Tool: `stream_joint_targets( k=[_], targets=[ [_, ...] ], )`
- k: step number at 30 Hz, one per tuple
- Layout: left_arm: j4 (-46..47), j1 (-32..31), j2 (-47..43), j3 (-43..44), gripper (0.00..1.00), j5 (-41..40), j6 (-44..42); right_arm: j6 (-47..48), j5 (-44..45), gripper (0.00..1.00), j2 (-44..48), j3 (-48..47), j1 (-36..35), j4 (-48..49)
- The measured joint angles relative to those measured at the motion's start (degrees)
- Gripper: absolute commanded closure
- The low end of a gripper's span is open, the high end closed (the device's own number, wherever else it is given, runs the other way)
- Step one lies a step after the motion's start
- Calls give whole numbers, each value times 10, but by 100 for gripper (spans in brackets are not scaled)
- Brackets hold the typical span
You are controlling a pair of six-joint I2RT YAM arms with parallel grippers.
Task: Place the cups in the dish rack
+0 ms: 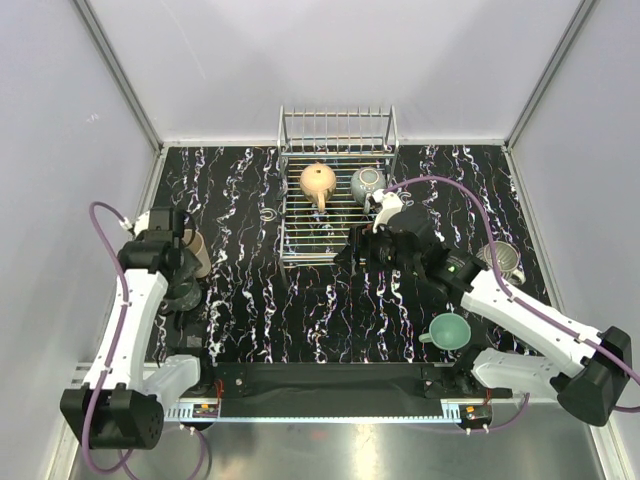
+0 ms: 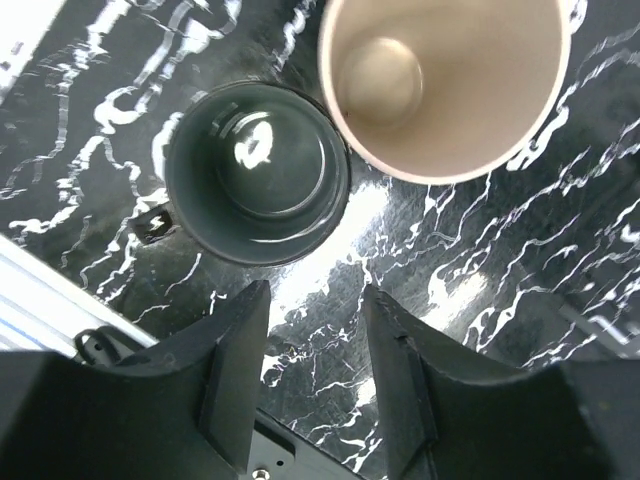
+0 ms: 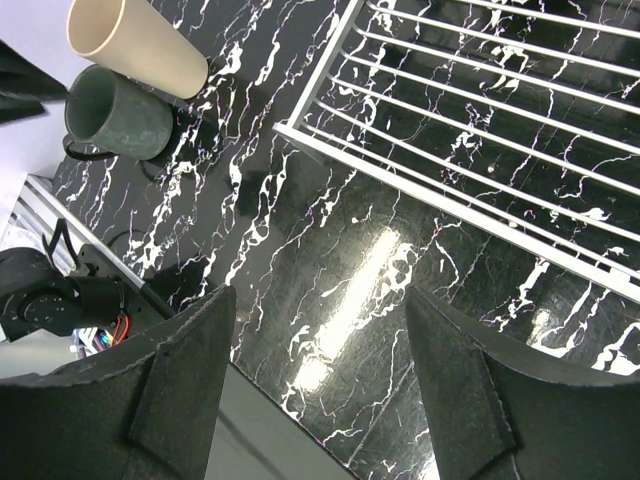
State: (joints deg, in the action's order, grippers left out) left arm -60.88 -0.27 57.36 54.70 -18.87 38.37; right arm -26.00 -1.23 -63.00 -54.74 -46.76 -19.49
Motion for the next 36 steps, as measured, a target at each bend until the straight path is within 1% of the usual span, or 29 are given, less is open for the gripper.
stream_joint_targets(
  k=[4, 7, 8, 11, 13, 17, 21, 26, 27, 29, 30, 36],
  targets=[
    [-23, 23, -15, 54, 49, -41, 34, 3, -8, 24, -4, -1, 0, -4],
    [-38, 52, -16, 112, 42, -69, 68, 7, -15, 24, -10, -13, 0, -20],
    [-45, 61, -10, 134, 38, -78, 82, 9, -16, 24, -12, -20, 0, -27],
    [-76, 90, 23, 189, 37, -98, 122, 16, -24, 24, -18, -43, 0, -41],
    [-85, 117, 46, 204, 37, -98, 149, 21, -30, 24, -20, -55, 0, -46],
    [-98, 168, 71, 187, 38, -73, 211, 26, -42, 24, -25, -77, 0, -61],
    [-102, 209, 78, 146, 39, -27, 284, 26, -50, 24, -26, -81, 0, -71],
    [-96, 213, 130, 135, 39, 20, 346, 27, -57, 24, -26, -81, 0, -79],
    [-93, 214, 142, 134, 40, 28, 356, 28, -58, 24, -26, -81, 0, -79],
    [-89, 214, 164, 130, 45, 45, 372, 28, -58, 24, -26, -81, 0, -79],
    [-86, 214, 171, 126, 46, 52, 381, 28, -59, 24, -26, -81, 0, -79],
    [-74, 219, 177, 100, 48, 74, 420, 28, -60, 23, -26, -81, 0, -79]
  ],
)
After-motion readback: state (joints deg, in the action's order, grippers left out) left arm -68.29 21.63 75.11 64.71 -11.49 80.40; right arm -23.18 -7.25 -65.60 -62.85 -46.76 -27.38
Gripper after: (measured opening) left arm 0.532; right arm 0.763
